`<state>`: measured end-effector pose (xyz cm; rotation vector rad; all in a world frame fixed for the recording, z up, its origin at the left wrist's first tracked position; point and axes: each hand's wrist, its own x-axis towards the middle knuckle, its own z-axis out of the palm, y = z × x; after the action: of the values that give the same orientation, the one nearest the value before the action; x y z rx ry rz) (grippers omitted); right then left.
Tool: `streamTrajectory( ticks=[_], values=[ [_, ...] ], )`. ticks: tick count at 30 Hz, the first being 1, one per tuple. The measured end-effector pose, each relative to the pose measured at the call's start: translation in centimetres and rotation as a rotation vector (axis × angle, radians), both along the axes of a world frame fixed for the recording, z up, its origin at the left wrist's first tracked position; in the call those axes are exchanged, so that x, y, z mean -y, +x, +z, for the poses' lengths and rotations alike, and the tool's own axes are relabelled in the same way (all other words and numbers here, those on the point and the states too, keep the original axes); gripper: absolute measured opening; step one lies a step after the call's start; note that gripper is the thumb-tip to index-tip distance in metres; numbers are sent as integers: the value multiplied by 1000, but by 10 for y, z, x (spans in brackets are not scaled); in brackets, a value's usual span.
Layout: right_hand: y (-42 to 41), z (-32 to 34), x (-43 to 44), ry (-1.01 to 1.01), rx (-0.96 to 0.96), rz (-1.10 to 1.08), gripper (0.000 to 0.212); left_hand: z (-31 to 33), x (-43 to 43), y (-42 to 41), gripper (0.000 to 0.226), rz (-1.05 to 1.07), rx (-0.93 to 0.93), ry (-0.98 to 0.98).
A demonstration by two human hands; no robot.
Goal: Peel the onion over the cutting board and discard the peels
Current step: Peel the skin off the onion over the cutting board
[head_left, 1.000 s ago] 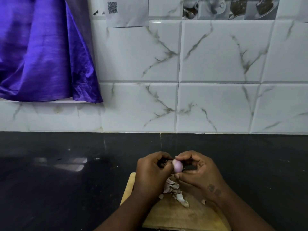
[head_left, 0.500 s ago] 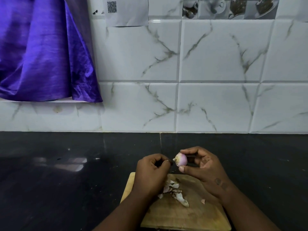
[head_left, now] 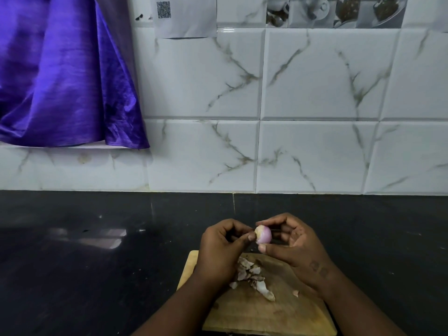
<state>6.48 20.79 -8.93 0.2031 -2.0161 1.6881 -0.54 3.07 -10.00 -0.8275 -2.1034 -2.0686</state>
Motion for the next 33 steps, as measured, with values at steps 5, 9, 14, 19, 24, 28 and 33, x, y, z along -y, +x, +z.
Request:
streamTrajectory(
  ticks=[5, 9, 14, 19, 24, 28, 33],
  values=[
    [0, -2, -2, 11, 6, 20, 44, -1, 0, -2, 9, -141, 137, 61],
    [-1, -5, -4, 11, 9, 11, 43, -3, 0, -5, 9, -187, 157, 52],
    [-4, -3, -2, -78, 15, 14, 43, -2, 1, -1, 24, -4, -49, -41],
    [-4, -3, 0, -168, 56, 39, 39, 1, 3, 0, 22, 163, -421, -136],
    [-2, -3, 0, -80, 61, -19, 31, 1, 7, 0, 13, 221, -637, -296],
    [-1, -3, -2, -11, 81, -41, 30, 2, 9, 1, 13, 240, -753, -379],
    [3, -2, -3, 64, 73, -44, 40, 3, 10, 3, 13, 211, -822, -466]
  ],
)
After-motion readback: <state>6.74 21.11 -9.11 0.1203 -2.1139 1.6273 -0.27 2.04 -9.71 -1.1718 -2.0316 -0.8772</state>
